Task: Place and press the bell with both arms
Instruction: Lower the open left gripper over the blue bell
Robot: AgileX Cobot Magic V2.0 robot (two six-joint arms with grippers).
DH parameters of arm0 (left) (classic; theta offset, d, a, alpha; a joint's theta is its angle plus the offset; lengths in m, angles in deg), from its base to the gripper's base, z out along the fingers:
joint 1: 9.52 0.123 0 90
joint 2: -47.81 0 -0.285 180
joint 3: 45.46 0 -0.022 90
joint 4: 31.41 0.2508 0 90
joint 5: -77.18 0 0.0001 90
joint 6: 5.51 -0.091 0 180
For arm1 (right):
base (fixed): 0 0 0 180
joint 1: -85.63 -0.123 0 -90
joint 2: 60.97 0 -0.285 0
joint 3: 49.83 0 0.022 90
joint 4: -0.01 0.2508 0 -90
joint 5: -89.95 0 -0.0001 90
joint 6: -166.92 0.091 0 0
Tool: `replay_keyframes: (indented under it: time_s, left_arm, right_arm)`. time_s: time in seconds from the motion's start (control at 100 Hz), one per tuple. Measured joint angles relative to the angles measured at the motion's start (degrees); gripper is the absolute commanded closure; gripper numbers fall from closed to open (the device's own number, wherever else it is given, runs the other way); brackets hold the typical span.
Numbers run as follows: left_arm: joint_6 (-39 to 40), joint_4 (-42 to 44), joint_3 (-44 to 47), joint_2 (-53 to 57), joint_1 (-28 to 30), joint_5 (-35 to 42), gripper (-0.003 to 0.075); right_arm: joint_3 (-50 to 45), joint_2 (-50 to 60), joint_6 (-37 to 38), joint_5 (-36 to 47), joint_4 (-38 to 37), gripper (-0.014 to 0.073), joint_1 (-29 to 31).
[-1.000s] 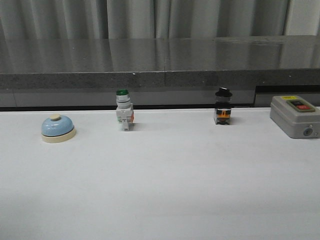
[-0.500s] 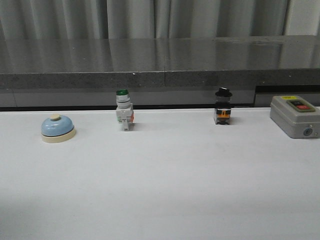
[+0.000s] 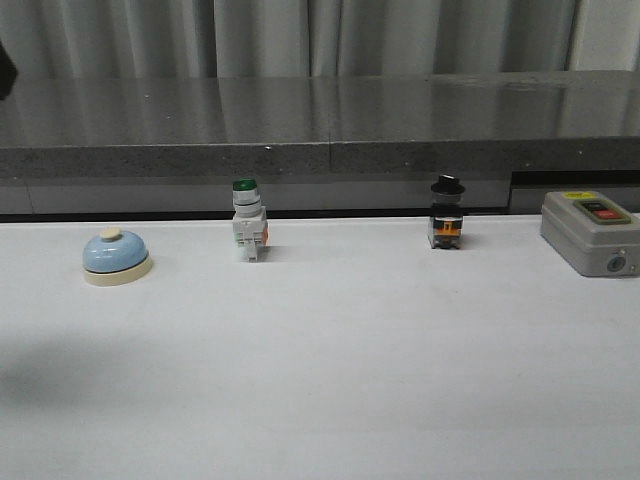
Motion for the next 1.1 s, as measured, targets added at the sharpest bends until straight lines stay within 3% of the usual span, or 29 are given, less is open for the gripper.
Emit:
replay_keyframes:
  time_s: [0.58,1.1]
  left_arm:
    - [-1.1,0.0,-19.6,-28.1,-1.4,-0.1,0.008]
    - [-2.1,0.0,-25.4,-41.9,-1.5,-1.6,0.008]
  right_arm:
    - [0.0,0.0,0.0,0.0,0.0,0.0654,0.0]
    - [0.0,0.0,0.0,0.0,0.0,0.0654,0.0]
